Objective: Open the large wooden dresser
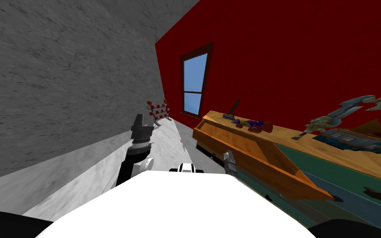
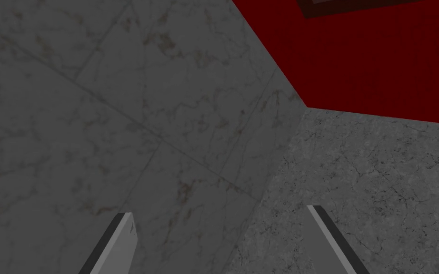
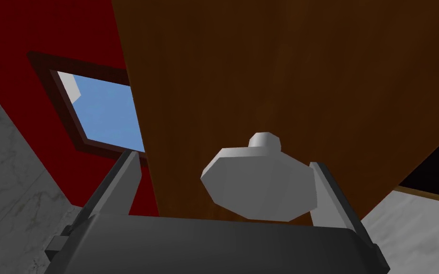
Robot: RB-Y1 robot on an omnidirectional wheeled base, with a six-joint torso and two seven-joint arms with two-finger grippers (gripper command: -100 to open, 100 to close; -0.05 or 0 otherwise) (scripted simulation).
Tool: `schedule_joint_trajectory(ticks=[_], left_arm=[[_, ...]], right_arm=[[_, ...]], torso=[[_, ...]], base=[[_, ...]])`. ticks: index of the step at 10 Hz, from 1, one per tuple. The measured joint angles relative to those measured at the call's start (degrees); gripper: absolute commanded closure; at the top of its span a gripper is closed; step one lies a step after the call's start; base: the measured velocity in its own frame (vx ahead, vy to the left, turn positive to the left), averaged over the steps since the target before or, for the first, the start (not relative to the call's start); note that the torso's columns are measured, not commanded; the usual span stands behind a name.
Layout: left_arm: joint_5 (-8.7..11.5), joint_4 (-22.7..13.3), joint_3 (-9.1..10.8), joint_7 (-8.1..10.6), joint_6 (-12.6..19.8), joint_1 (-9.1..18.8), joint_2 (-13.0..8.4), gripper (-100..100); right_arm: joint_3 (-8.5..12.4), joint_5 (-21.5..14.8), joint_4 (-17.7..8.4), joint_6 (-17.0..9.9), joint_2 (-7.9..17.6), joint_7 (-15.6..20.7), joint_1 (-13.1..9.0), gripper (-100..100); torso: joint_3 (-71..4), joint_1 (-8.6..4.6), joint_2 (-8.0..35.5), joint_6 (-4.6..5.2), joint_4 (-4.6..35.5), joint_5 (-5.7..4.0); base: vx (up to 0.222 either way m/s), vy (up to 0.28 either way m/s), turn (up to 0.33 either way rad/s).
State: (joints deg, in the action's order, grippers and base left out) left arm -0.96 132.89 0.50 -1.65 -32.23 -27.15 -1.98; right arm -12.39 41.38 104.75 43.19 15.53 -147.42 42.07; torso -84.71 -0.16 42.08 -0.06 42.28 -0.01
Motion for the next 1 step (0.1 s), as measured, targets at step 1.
schedule_joint_trajectory(ticks=[1], left_arm=[[0.00,0.00,0.01,0.00,0.00,-0.01,0.00,0]], right_arm=[[0.75,0.64,1.06,-1.33,-0.61,0.66,0.43,-100]], torso=[[0.00,0.08,0.09,0.07,0.07,0.11]], base=[[-0.010,-0.004,0.033]])
